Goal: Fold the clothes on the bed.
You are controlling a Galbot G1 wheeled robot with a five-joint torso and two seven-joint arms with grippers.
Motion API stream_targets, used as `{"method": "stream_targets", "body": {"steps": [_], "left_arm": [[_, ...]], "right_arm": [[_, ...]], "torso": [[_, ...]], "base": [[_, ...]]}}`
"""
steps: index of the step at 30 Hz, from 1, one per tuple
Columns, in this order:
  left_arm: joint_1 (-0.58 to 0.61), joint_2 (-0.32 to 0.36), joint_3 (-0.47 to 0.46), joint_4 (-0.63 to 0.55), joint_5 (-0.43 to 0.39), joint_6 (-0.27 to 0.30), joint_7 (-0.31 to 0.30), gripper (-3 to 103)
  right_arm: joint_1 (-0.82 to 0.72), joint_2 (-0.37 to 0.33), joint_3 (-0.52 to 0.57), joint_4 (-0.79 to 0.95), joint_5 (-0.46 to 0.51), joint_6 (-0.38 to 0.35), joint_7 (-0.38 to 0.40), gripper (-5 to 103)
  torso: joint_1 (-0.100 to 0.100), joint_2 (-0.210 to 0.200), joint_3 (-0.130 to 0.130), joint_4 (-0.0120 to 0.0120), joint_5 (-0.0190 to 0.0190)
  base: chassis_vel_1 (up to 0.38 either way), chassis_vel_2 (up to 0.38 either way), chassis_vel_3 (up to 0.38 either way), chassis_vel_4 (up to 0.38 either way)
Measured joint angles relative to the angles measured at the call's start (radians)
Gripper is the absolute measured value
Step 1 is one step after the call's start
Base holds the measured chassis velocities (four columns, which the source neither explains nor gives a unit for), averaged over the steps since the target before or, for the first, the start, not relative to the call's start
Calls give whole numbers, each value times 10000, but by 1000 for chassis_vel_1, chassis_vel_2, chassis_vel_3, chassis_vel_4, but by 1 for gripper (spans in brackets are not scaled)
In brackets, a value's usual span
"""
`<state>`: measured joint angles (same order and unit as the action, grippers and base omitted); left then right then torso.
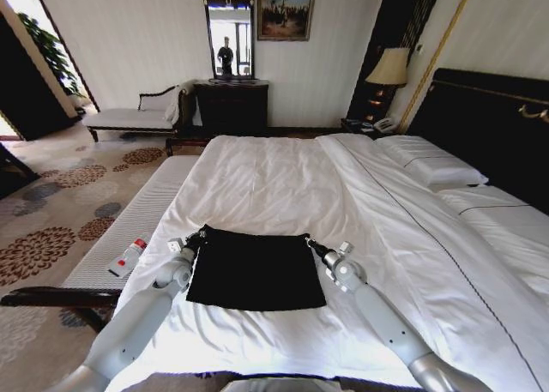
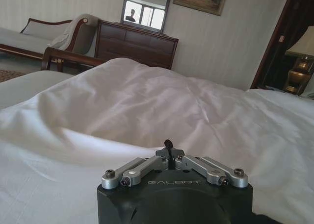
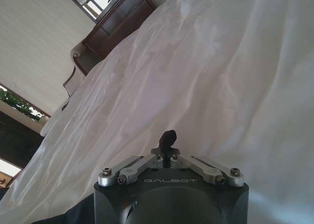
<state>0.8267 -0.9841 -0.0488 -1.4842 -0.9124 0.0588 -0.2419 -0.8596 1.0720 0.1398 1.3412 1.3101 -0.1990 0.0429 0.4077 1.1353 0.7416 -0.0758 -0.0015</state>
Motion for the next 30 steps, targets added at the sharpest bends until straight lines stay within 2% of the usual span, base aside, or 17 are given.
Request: {"method": "stream_targets", "body": {"steps": [5,8,15,23,24,26,29,30], "left_arm": [[-704,-212,580,188,-78,19,-157,1],[-708,-194,615,145,-136,42,-199,1],[375,172,7,-217,-11,42,-39,1],[814,323,-210,-499,46,92,-85,0],[819,346,-210,-540,16,140,-140,11],[816,361,-209,-555,0,158,-154,11],[779,436,-190,-602,-52,216,-199,27],[779,436,-190,-602,-52,216,-199,27]], "right_arm": [[-103,-38,137,93,14,1,22,2],[-223,-67,201,192,-40,1,23,2],[-386,-128,209,201,-226,3,-42,2],[-250,-104,63,146,-229,7,-47,2],[-249,-106,52,181,-226,7,-42,2],[-249,-110,50,193,-226,7,-41,2],[-276,-149,53,226,-223,7,-37,2],[-276,-149,53,226,-223,7,-37,2]], "torso": [[1,0,0,-5,1],[1,0,0,-4,0],[0,0,-2,7,-3],[1,0,-2,-1,-2],[0,0,-2,-2,-2],[0,0,-2,-1,-3],[0,0,-2,-1,-2],[0,0,-2,-1,-2]], "base": [[0,0,0,0],[0,0,0,0],[0,0,0,0],[0,0,0,0],[0,0,0,0],[0,0,0,0],[0,0,0,0],[0,0,0,0]]}}
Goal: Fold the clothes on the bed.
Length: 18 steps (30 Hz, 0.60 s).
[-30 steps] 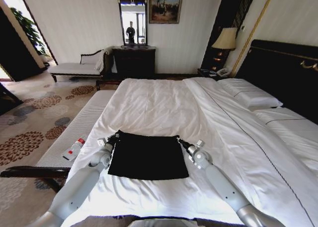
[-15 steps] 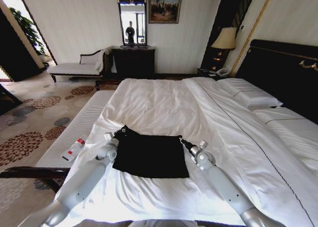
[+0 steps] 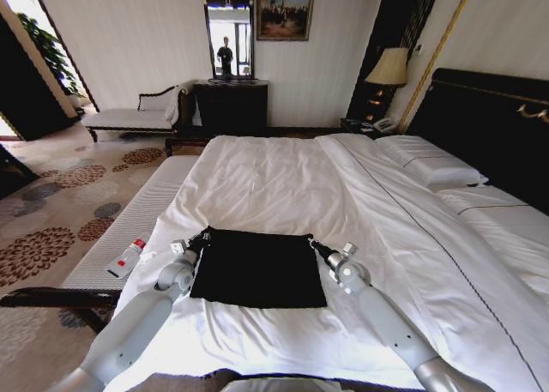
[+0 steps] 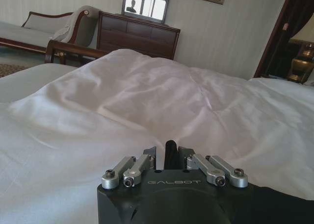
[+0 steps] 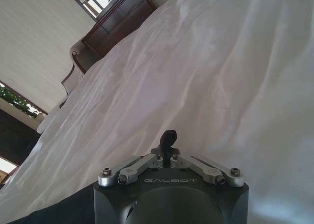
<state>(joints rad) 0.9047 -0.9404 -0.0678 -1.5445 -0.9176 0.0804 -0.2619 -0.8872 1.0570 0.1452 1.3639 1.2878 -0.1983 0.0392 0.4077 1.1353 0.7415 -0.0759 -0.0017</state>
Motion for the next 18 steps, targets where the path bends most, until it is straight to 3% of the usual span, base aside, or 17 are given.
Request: {"method": "stream_targets", "body": {"steps": [2,3,7,9,13,15,18], "left_arm": [[2,60,2,-62,-41,30,-55,38],[2,60,2,-62,-41,30,-55,38],[156,264,-70,-281,-116,62,-150,59],[174,296,-83,-310,-121,63,-156,59],[96,416,-98,-589,-270,70,-186,81],[53,415,-90,-614,-305,71,-189,81],[-496,176,79,-440,-539,74,-210,97]], "right_arm": [[-20,-27,14,22,1,0,0,2],[-20,-27,14,22,1,0,0,2],[-26,-36,22,38,1,0,2,2],[-24,-34,22,40,1,0,4,2],[-15,-25,-4,56,-3,0,9,2],[-17,-26,-6,58,-8,0,9,2],[-62,-59,-11,98,-28,0,11,2]], "torso": [[1,0,0,0,0],[1,0,0,0,0],[0,0,0,2,0],[0,0,0,3,0],[0,0,0,3,0],[0,0,0,3,0],[0,0,0,-1,0]], "base": [[0,0,0,0],[0,0,0,0],[0,0,0,0],[0,0,0,0],[0,0,0,0],[0,0,0,0],[0,0,0,0]]}}
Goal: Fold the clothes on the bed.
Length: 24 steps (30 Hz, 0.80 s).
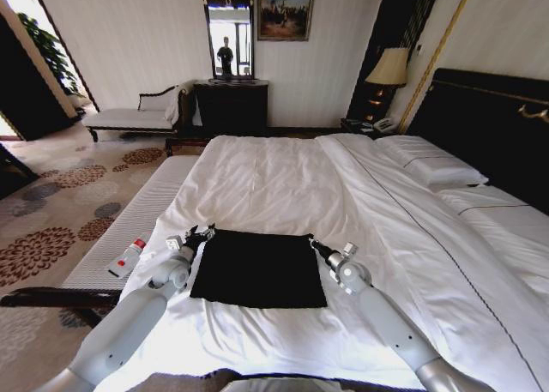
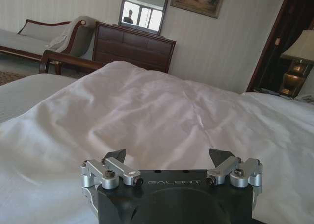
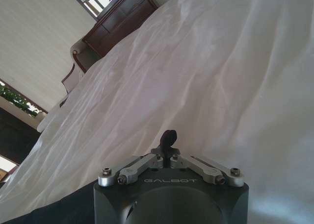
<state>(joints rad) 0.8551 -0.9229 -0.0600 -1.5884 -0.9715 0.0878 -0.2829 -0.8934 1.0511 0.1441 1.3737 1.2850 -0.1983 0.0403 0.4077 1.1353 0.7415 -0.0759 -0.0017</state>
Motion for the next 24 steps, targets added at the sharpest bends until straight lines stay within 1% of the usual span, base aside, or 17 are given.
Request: {"method": "stream_targets", "body": {"steps": [2,4,5,6,8,10,13,16,19,24], "left_arm": [[-155,-83,52,81,-78,7,-9,98],[-614,-349,248,267,-478,118,-55,100],[-816,-458,368,381,-617,162,-64,102],[-937,-518,452,476,-662,174,-65,101],[-1118,-615,589,665,-697,184,-65,101],[-1424,-841,820,1174,-754,231,-13,99],[-1552,-1004,893,1580,-773,251,61,98],[-1560,-1063,897,1760,-790,267,105,98],[-1466,-1034,873,1760,-818,287,160,98],[-1165,-907,845,1657,-788,360,249,98]], "right_arm": [[-7,-12,0,13,0,0,1,2],[-23,-56,5,40,0,0,2,2],[-27,-70,12,40,0,0,2,2],[-29,-82,17,40,1,0,2,2],[-30,-99,24,40,3,0,2,2],[-31,-137,46,43,17,0,2,2],[-31,-172,59,52,34,0,2,2],[-25,-196,66,33,49,0,1,2],[-7,-194,64,-2,51,0,-1,2],[28,-127,22,-39,17,0,-9,2]], "torso": [[0,0,0,0,0],[0,0,0,2,1],[1,-1,1,0,1],[0,0,1,0,3],[0,0,0,-2,3],[1,-1,1,-1,1],[1,0,1,4,2],[0,0,1,3,1],[0,0,1,0,1],[1,0,1,3,-1]], "base": [[0,0,0,0],[0,0,0,0],[0,0,0,0],[0,0,0,0],[0,0,0,0],[0,0,0,0],[0,0,0,0],[0,0,0,0],[0,0,0,0],[0,0,0,0]]}}
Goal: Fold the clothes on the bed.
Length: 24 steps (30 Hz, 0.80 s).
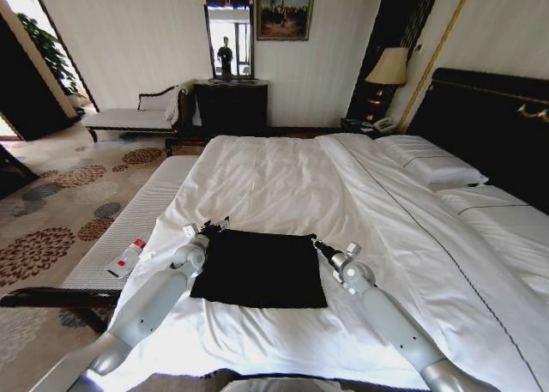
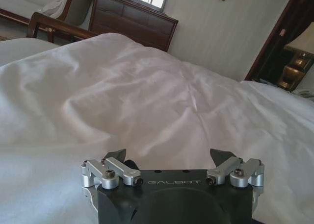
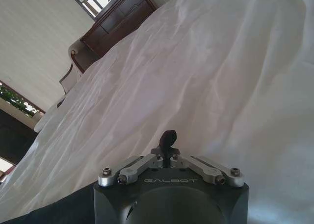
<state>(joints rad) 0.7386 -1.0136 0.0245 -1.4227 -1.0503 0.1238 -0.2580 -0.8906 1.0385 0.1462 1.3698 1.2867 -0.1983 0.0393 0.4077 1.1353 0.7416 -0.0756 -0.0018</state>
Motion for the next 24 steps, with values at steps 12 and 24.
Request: {"method": "stream_targets", "body": {"steps": [12,24], "left_arm": [[508,184,-146,-242,36,75,-7,93],[280,79,-184,5,88,293,-166,53]], "right_arm": [[-7,-98,35,4,2,0,-21,2],[-43,-128,65,48,13,5,-13,2]], "torso": [[0,0,0,1,1],[-1,0,0,-2,1]], "base": [[0,0,0,0],[0,0,0,0]]}}
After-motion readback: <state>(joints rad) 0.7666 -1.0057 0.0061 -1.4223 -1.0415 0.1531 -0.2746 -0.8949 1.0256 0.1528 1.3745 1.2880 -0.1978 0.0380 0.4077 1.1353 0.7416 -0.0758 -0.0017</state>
